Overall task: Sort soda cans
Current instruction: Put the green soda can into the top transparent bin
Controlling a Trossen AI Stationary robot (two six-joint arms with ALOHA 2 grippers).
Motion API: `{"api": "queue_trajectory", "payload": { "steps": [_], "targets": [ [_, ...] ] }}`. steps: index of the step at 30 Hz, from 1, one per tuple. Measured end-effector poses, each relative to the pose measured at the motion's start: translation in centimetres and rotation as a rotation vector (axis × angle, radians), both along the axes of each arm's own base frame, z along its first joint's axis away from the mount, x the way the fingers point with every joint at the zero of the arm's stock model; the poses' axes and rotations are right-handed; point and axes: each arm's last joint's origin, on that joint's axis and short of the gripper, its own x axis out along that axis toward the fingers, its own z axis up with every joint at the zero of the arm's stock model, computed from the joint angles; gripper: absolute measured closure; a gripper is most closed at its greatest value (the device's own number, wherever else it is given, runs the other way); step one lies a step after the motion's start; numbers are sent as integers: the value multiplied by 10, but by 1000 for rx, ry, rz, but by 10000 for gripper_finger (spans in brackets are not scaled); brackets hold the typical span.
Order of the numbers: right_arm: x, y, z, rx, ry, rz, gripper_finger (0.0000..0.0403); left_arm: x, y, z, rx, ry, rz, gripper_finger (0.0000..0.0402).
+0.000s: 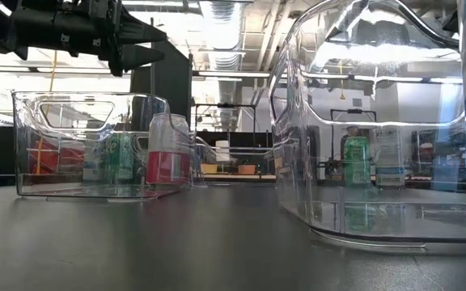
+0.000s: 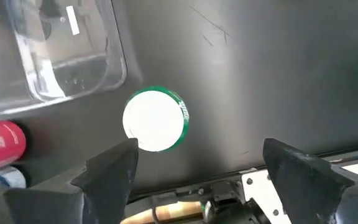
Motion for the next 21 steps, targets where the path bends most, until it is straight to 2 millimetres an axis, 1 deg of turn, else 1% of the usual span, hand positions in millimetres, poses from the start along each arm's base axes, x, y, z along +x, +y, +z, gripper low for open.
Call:
{"api": "queue_trajectory", "payload": {
  "steps": [3, 7, 11, 15, 21],
  "targets": [
    [2, 6, -11, 4, 4, 6, 41, 0, 0, 0, 10, 3, 1, 107],
    [2, 12, -31, -15, 67, 11, 40, 0, 0, 0, 13, 4, 1, 107],
    [4, 18, -41, -9, 62, 20, 40, 0, 0, 0, 14, 5, 1, 107],
    [7, 24, -54, -7, 45, 77, 40, 0, 0, 0, 14, 5, 1, 107],
    [9, 27, -69, -6, 39, 94, 40, 0, 0, 0, 14, 7, 1, 107]
  ]
}}
